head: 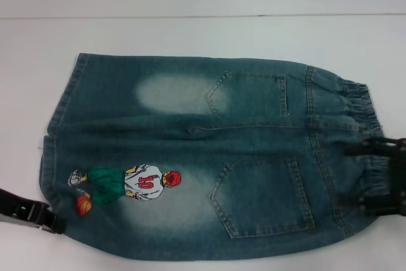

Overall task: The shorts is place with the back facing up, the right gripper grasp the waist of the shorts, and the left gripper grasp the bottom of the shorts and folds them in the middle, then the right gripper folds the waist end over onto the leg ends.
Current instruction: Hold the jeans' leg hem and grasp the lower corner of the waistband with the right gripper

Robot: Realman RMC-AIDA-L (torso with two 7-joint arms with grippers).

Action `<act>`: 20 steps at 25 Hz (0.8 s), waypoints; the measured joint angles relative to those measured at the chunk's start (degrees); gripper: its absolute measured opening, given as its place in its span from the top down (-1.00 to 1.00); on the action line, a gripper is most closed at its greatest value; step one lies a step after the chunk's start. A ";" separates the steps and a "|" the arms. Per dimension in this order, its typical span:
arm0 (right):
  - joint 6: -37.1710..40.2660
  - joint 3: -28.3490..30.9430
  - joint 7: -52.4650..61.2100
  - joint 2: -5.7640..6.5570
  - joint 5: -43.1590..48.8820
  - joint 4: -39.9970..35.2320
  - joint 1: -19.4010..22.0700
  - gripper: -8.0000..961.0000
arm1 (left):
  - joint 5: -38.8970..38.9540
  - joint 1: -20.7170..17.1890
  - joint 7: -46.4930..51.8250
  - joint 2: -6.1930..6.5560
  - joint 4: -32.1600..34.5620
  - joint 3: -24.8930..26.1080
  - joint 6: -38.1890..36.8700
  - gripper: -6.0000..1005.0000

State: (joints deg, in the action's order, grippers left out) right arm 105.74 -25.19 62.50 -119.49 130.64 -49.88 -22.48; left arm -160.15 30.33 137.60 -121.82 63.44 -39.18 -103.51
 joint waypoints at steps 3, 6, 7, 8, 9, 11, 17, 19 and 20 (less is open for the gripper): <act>0.39 -0.28 7.48 0.09 1.61 -7.25 1.36 -0.90 | 0.06 0.80 0.31 0.07 0.03 -0.02 -0.17 0.85; 2.06 -0.26 14.92 0.12 5.87 -15.30 2.00 -0.90 | 0.03 1.62 0.43 0.23 0.37 -0.02 -0.57 0.86; 2.91 -0.23 17.09 0.10 7.60 -17.84 2.00 -0.90 | 0.03 1.90 0.43 0.38 0.43 -0.01 -0.71 0.86; 3.94 -0.26 18.96 0.10 9.53 -20.07 1.86 -0.90 | 0.03 2.05 0.43 0.44 0.43 -0.02 -0.78 0.86; 4.68 -0.34 20.42 0.13 11.14 -21.63 1.61 -0.90 | -0.01 2.27 0.43 0.52 0.40 -0.02 -0.79 0.86; 5.99 -0.56 23.29 0.31 15.13 -23.89 0.67 -0.90 | -0.20 2.71 0.56 0.64 0.17 -0.17 -0.80 0.85; 7.66 -1.20 27.47 0.54 25.71 -24.23 -2.78 -0.90 | -0.34 3.15 0.85 0.60 0.08 -0.58 -0.44 0.85; 7.39 -1.71 28.01 0.35 26.95 -23.98 -3.08 -0.90 | -0.34 2.99 0.79 0.57 0.04 -0.61 -0.42 0.85; 7.26 -1.92 28.22 0.30 27.19 -23.81 -3.13 -0.90 | -0.34 2.85 0.72 0.55 0.03 -0.61 -0.42 0.85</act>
State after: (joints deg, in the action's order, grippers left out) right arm 113.00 -27.11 90.72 -119.18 157.83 -73.69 -25.62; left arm -160.49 33.19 138.33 -121.27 63.47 -39.79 -103.92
